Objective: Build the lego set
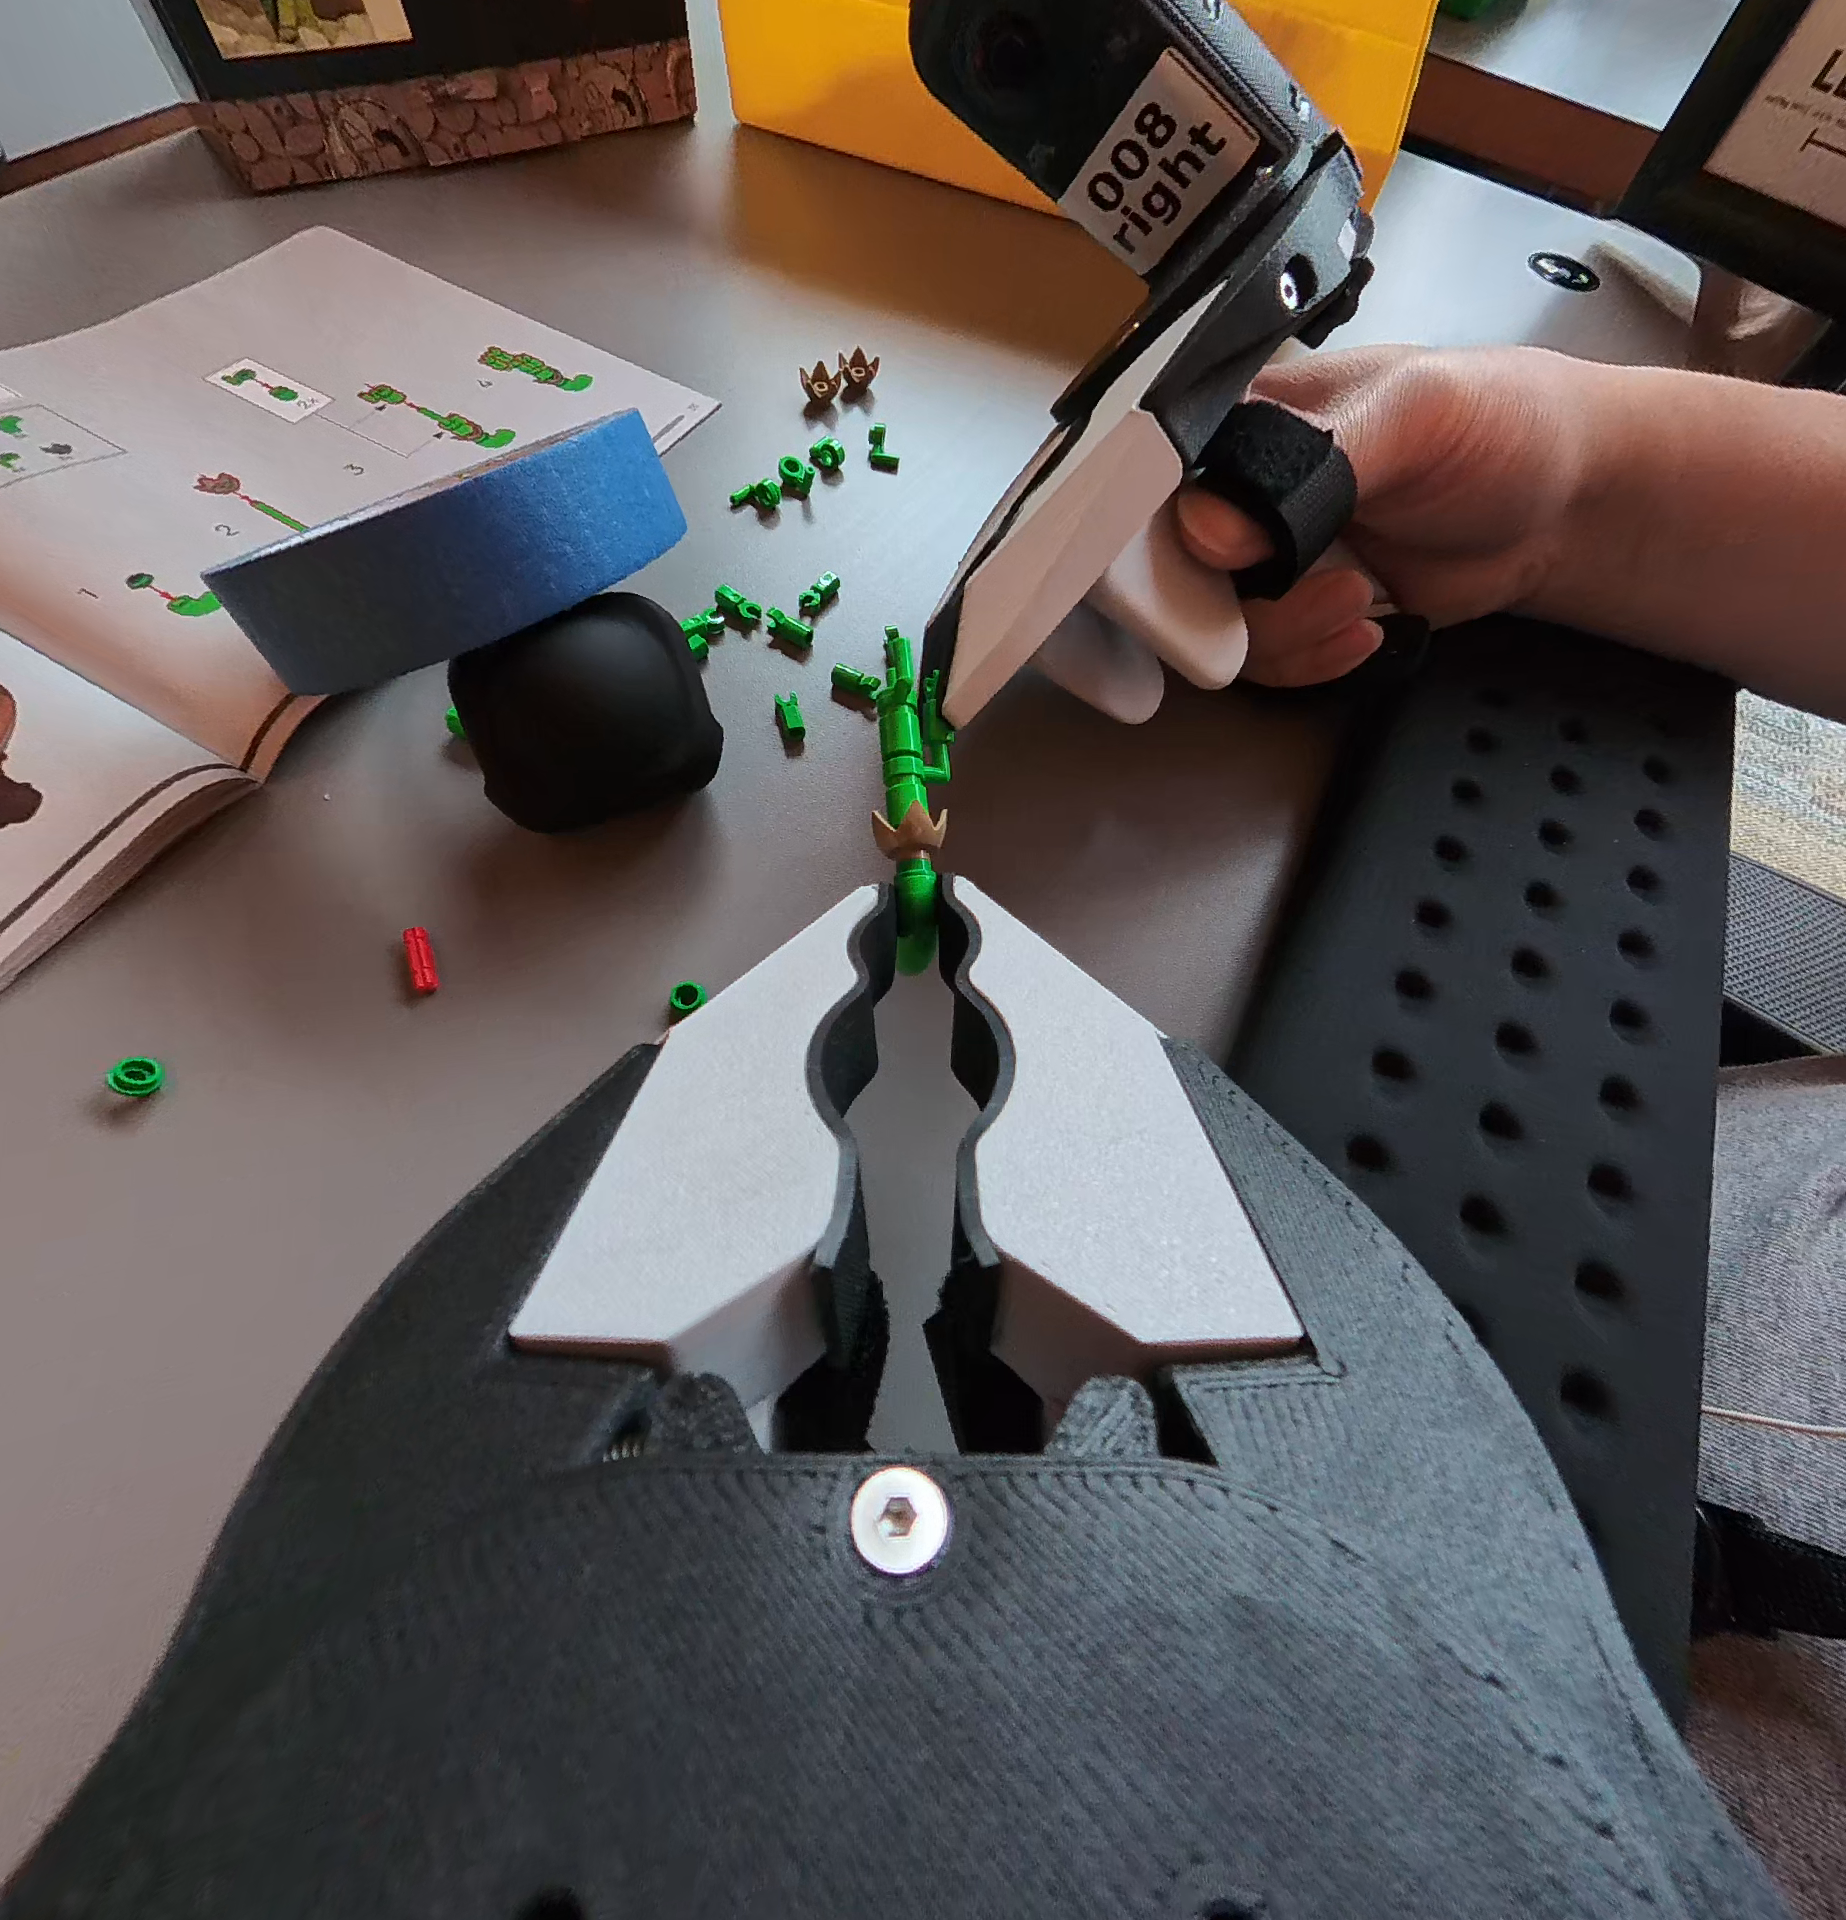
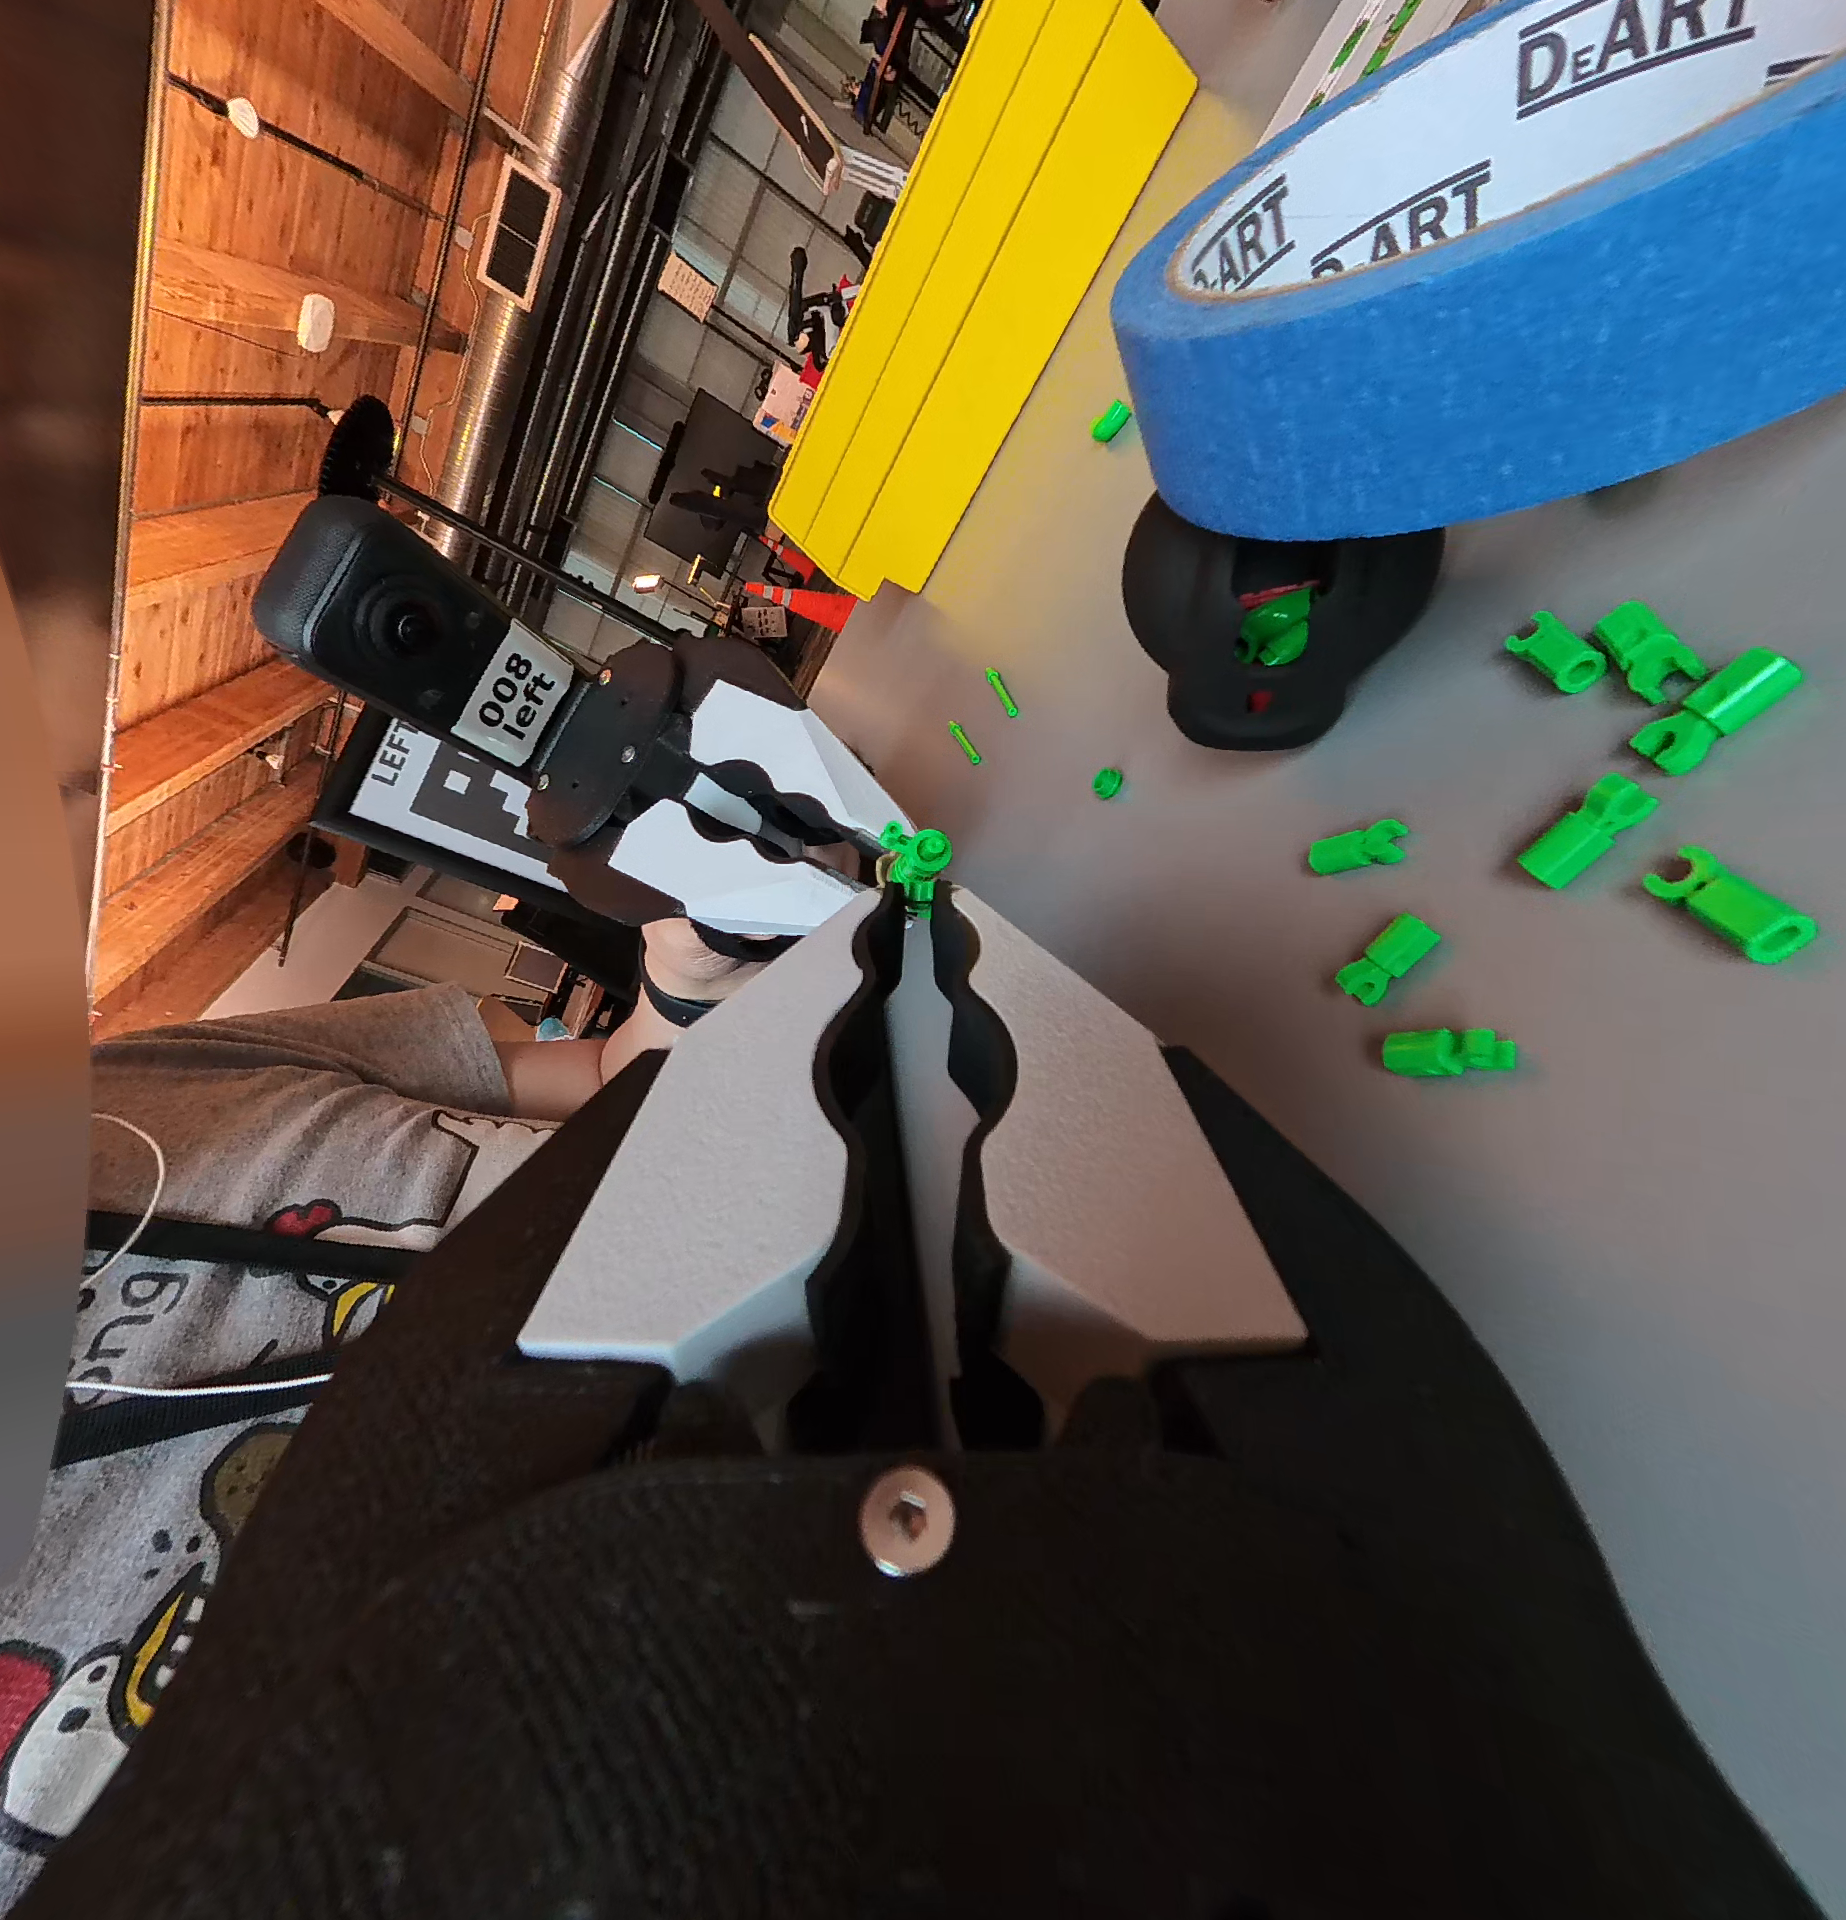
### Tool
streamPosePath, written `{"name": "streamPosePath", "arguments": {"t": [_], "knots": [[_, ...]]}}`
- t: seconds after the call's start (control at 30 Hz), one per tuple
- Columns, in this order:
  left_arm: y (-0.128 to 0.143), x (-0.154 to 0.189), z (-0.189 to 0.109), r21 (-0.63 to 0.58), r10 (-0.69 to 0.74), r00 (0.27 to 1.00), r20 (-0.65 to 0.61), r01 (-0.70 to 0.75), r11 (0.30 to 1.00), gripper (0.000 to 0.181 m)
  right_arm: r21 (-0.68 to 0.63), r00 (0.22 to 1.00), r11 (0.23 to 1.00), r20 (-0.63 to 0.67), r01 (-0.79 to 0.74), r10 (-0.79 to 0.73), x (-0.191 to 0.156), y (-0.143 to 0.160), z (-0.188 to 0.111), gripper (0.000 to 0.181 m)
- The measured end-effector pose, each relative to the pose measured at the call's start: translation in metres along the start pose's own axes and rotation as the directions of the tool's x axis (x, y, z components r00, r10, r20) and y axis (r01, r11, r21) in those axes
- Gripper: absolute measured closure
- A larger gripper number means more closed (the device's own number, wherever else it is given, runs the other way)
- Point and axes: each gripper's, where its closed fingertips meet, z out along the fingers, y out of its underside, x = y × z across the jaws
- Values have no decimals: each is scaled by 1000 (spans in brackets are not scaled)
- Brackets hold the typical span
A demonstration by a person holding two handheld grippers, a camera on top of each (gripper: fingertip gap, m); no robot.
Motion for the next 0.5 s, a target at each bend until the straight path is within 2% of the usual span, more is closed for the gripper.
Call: {"name": "streamPosePath", "arguments": {"t": [0.03,0.5], "knots": [[0,0,0,-3,1,1000,1,-1,1000,176,0,1000,1000,-2,1,-1,0,0,0,178],[1,-1,1,-9,1,1000,6,-1,1000,176,4,1000,1000,1,-4,4,0,-1,1,179]]}}
